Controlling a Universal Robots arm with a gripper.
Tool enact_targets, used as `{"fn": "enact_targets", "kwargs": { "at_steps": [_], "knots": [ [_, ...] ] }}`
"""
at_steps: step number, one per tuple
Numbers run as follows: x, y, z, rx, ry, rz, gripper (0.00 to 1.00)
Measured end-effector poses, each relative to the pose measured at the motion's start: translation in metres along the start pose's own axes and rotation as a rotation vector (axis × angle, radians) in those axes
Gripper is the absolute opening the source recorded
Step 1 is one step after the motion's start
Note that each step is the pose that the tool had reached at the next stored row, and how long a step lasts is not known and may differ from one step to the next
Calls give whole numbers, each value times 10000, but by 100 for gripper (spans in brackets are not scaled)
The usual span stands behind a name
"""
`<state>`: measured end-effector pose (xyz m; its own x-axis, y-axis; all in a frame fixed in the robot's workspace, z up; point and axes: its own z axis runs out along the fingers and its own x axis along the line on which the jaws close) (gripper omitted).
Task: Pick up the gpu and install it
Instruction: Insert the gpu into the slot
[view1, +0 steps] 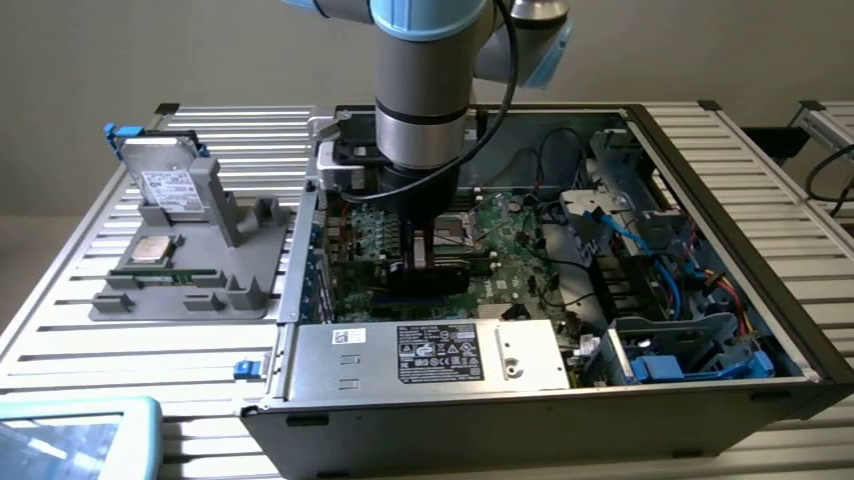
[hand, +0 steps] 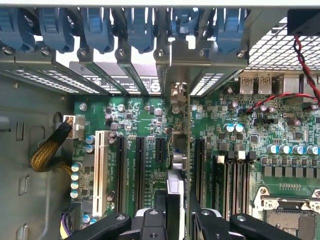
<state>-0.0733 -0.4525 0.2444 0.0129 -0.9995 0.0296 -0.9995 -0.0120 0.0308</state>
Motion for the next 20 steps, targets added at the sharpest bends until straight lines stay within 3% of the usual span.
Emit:
{"fn": "enact_targets", "kwargs": {
  "at_steps": [20],
  "knots": [
    [-8,15,5,34,-4,0,27]
  ]
}}
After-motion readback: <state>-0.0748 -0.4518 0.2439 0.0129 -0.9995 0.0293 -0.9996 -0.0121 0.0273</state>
